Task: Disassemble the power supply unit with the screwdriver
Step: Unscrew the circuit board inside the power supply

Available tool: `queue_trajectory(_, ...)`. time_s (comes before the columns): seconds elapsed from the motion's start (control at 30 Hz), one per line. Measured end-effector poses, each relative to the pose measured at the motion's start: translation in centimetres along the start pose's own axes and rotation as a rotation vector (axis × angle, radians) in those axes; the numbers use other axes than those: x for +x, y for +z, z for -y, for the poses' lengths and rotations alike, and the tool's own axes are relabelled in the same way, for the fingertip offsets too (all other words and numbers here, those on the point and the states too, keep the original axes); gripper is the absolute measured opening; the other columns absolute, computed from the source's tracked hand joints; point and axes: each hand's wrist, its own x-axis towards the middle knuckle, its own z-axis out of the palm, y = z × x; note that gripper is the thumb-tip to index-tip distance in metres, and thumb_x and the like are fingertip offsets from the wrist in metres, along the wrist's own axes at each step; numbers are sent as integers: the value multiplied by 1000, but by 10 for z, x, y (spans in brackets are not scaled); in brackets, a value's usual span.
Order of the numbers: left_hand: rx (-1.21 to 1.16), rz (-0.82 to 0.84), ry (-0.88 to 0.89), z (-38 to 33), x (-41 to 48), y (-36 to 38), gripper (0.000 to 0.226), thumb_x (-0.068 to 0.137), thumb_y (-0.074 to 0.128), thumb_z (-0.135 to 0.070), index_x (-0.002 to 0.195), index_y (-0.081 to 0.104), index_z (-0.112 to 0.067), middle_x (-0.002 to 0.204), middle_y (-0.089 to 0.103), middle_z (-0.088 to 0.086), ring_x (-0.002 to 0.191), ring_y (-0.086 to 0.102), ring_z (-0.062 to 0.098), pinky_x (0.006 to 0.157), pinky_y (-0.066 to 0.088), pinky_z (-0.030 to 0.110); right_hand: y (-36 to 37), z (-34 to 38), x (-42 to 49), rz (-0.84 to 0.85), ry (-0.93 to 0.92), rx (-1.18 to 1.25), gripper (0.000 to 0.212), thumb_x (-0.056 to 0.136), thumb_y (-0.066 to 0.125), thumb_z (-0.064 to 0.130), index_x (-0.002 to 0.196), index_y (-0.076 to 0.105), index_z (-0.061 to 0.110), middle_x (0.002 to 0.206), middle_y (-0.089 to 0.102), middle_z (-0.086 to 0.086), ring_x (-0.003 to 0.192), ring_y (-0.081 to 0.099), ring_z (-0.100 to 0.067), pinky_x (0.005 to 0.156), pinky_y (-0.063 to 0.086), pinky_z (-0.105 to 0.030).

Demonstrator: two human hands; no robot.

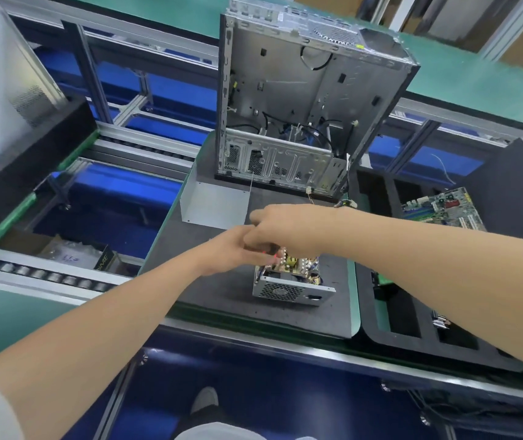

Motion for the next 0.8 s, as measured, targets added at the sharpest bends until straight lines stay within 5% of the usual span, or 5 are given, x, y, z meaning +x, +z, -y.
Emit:
queue_trajectory(0.2, 156, 62, 18, -4, 10, -3, 20, 89, 82, -5, 106, 75, -15, 100, 79, -4, 99, 74, 10, 90, 57, 26, 10, -2, -8, -82, -121, -10, 16, 89, 64, 15, 103, 57, 17, 106, 49, 0, 89, 37, -15, 65, 33, -31)
queue_trajectory(0.33, 144, 82, 19, 0, 16, -5, 18, 79, 84, -18, 95, 77, -14, 95, 79, 7, 92, 72, 19, 88, 61, 42, 6, 17, -4, -204, 523, 230, 49, 95, 43, 66, 88, 50, 18, 74, 45, 3, 67, 50, -26, 54, 34, -33)
queue_trajectory(0.43, 112, 155, 57, 4, 20, -4, 21, 81, 87, -9, 92, 79, -24, 95, 75, 14, 85, 67, 16, 84, 58, 39, 2, 24, 4, 46, 786, 384, 60, 98, 35, 60, 68, 58, 14, 43, 55, -3, 42, 61, -26, 45, 39, -26)
queue_trajectory(0.6, 43, 222, 14, 6, 23, -4, 20, 90, 81, -6, 99, 75, -22, 92, 74, -5, 89, 68, 12, 88, 56, 28, 0, 16, 1, 53, 504, 244, 19, 93, 62, 28, 105, 67, 15, 80, 54, 1, 63, 56, -23, 46, 34, -28)
queue_trajectory(0.8, 57, 292, 36, 2, 24, -16, 16, 94, 78, -9, 105, 78, -20, 110, 79, 4, 107, 74, 16, 92, 57, 24, 6, 7, -3, -44, -27, -147, 23, 89, 61, 9, 105, 59, 25, 107, 49, 2, 93, 38, -19, 71, 47, -39)
